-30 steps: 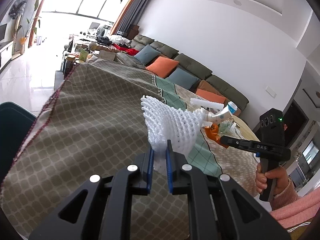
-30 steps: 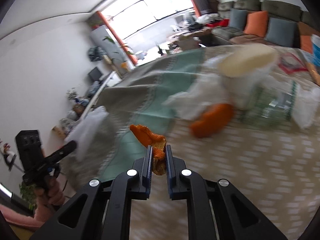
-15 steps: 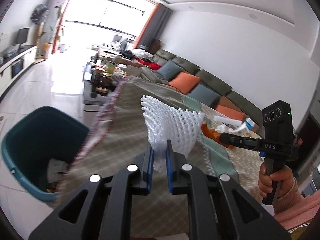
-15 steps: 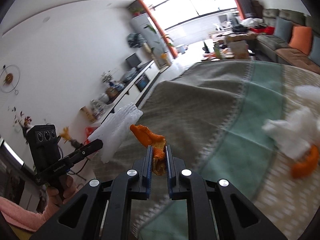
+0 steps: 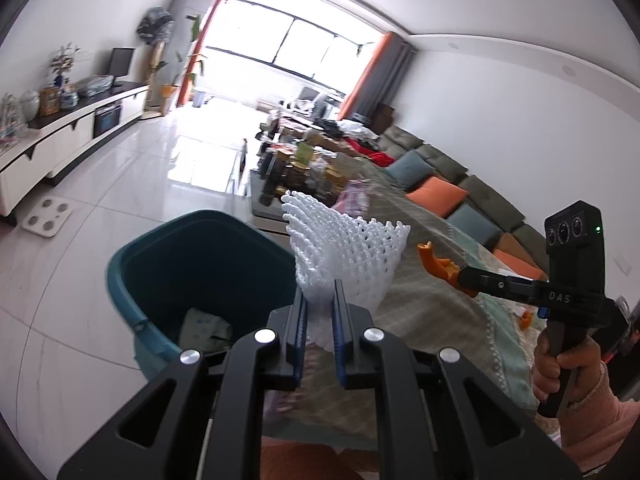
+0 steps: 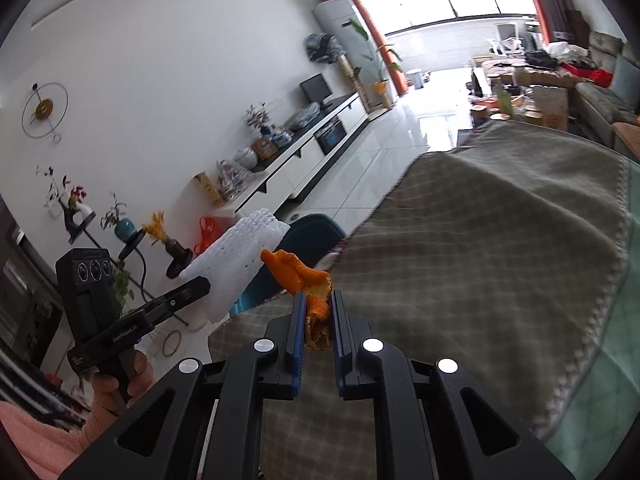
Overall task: Collect trash
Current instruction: 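Carry foam net and orange peel over the teal bin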
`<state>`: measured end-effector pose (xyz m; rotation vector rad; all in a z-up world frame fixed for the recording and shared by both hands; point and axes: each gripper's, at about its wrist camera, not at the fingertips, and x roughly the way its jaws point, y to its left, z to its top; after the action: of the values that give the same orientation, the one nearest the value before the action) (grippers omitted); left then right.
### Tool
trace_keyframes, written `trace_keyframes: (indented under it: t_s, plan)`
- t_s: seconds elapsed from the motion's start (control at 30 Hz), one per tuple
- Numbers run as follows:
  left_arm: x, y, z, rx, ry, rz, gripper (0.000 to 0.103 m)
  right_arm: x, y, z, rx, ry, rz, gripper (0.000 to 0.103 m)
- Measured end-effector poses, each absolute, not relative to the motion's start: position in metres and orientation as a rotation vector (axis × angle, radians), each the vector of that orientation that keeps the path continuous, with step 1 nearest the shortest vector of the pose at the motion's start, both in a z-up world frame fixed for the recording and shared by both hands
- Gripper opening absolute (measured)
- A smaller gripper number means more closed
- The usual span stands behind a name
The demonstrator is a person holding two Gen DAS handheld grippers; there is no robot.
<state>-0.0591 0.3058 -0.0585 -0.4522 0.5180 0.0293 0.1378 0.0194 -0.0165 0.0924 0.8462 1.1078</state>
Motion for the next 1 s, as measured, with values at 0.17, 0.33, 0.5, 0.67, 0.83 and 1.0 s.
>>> trace_keyframes:
  t_s: [0.17, 0.33, 0.5, 0.67, 0.83, 1.0]
  plan:
    - [-0.061, 0.322, -0.067, -0.461, 0.549, 0.098, 0.013, 0.139, 0.047, -0.017, 0.060, 0.858, 1.122, 0.012]
    - [-0.060, 0.335, -0.076, -0.483, 0.572, 0.133, 0.013, 0.140, 0.070, -0.019, 0.027, 0.868, 1.136, 0.012]
    - [-0.050, 0.342, -0.082, -0.500, 0.605, 0.171, 0.013, 0.139, 0.093, -0.019, -0.020, 0.876, 1.153, 0.012]
    - [-0.046, 0.353, -0.093, -0.530, 0.634, 0.201, 0.013, 0.141, 0.114, -0.028, -0.064, 0.900, 1.148, 0.012]
    - [-0.039, 0.356, -0.102, -0.554, 0.659, 0.211, 0.014, 0.144, 0.130, -0.036, -0.091, 0.932, 1.136, 0.013]
    - [-0.030, 0.357, -0.110, -0.571, 0.678, 0.235, 0.023, 0.146, 0.144, -0.044, -0.117, 0.968, 1.129, 0.015]
